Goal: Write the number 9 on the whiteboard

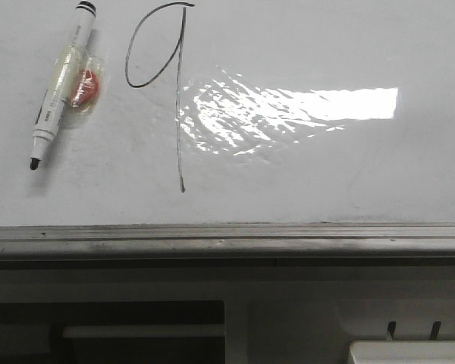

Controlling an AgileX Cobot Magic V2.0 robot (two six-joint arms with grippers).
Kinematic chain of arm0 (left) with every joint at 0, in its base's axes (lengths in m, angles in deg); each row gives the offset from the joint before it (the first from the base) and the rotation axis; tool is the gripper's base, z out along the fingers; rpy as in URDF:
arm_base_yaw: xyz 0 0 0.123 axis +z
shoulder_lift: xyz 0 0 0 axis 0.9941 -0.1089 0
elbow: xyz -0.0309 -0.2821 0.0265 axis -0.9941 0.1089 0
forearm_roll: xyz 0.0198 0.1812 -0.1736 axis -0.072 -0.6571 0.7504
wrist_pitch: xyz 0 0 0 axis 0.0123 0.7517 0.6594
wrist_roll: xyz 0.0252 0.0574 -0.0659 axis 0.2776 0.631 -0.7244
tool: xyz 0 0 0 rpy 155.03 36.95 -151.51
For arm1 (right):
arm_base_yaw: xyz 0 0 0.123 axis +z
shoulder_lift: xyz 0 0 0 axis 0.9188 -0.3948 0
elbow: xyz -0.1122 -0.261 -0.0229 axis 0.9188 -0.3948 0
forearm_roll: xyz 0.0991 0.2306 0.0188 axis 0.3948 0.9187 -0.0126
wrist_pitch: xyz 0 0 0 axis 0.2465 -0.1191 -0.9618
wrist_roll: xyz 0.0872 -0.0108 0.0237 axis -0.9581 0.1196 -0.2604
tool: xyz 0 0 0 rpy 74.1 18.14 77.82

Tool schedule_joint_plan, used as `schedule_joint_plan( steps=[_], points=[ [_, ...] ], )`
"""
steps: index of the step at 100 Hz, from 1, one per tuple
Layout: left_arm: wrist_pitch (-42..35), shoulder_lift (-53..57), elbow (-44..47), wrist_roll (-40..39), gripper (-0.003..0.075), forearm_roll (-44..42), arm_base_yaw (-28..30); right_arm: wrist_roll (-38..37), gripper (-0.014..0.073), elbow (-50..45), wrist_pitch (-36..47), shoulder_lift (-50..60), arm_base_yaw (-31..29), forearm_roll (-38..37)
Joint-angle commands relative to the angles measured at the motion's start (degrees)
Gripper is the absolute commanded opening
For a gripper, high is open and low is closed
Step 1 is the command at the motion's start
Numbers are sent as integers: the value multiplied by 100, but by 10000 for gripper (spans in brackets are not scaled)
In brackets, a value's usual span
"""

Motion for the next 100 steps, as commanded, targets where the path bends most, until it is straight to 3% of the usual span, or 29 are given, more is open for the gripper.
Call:
schedule_joint_plan(
  steps=[1,18,100],
  points=[
    [95,-35,-163,32,-20,-564,-3,72,-70,-78,234,22,9,-37],
    [40,-35,-163,32,-20,-1036,-3,72,-70,-123,431,22,9,-37],
    [-122,-35,-163,21,-20,-1019,-3,72,-70,-132,453,22,9,-37]
  ],
)
